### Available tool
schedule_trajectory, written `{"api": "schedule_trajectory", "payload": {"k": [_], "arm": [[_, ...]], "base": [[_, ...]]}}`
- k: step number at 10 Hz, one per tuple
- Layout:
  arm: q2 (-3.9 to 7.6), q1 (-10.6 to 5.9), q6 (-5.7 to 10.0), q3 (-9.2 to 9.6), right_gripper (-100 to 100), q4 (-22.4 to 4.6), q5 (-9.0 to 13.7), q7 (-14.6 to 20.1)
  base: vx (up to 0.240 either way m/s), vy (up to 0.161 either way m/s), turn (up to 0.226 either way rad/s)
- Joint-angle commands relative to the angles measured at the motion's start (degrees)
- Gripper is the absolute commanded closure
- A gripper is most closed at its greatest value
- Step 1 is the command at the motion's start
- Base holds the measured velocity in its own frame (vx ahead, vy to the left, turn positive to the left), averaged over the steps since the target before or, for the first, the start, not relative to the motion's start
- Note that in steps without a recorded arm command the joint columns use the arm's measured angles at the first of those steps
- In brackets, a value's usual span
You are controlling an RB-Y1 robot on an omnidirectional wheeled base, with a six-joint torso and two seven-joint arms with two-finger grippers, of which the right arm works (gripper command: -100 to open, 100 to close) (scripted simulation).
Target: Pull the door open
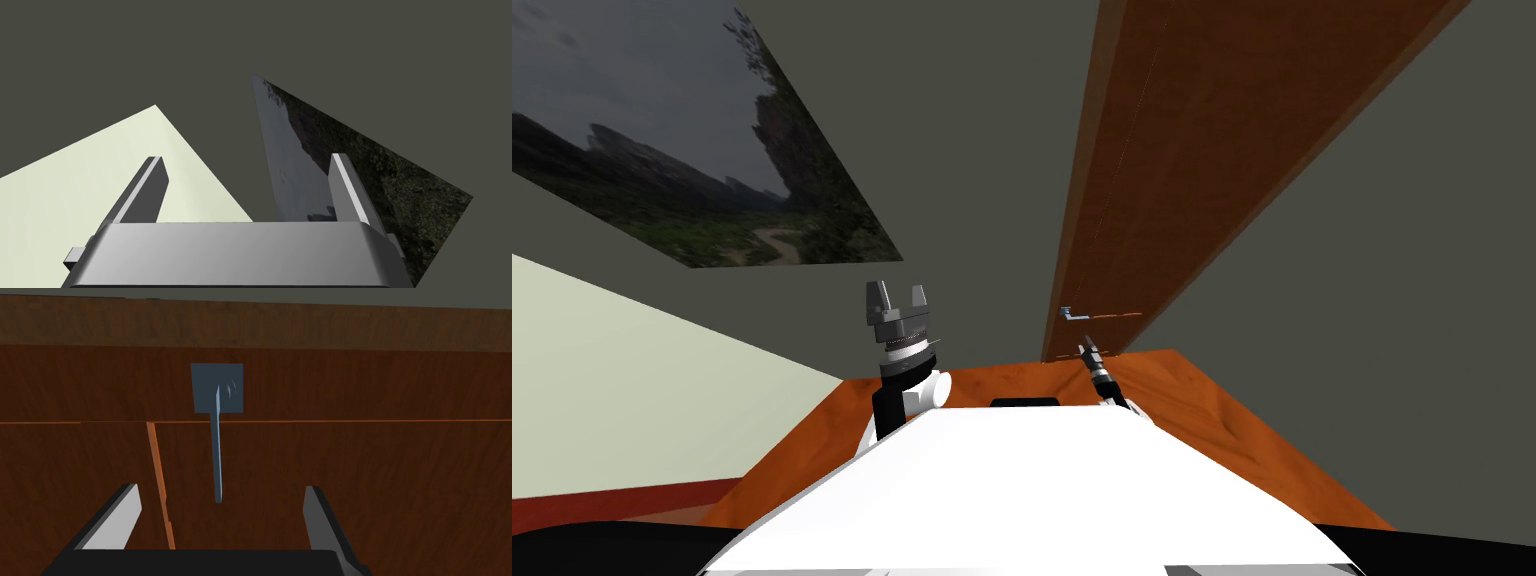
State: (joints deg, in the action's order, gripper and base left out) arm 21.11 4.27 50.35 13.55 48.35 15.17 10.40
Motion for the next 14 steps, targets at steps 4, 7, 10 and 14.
{"api": "schedule_trajectory", "payload": {"k": [4, 7, 10, 14], "arm": [[0.95, -1.40, 1.00, 0.89, -100, -4.59, 0.61, 0.72], [1.09, -1.69, 1.51, -0.45, -100, -5.99, 1.66, 0.68], [1.49, -2.33, 2.48, -2.28, -100, -8.85, 3.32, 0.80], [1.87, -2.93, 3.39, -4.00, -100, -11.56, 4.89, 0.91]], "base": [[0.057, -0.060, 0.061], [0.064, -0.006, 0.134], [0.137, 0.002, 0.223], [0.089, -0.010, 0.128]]}}
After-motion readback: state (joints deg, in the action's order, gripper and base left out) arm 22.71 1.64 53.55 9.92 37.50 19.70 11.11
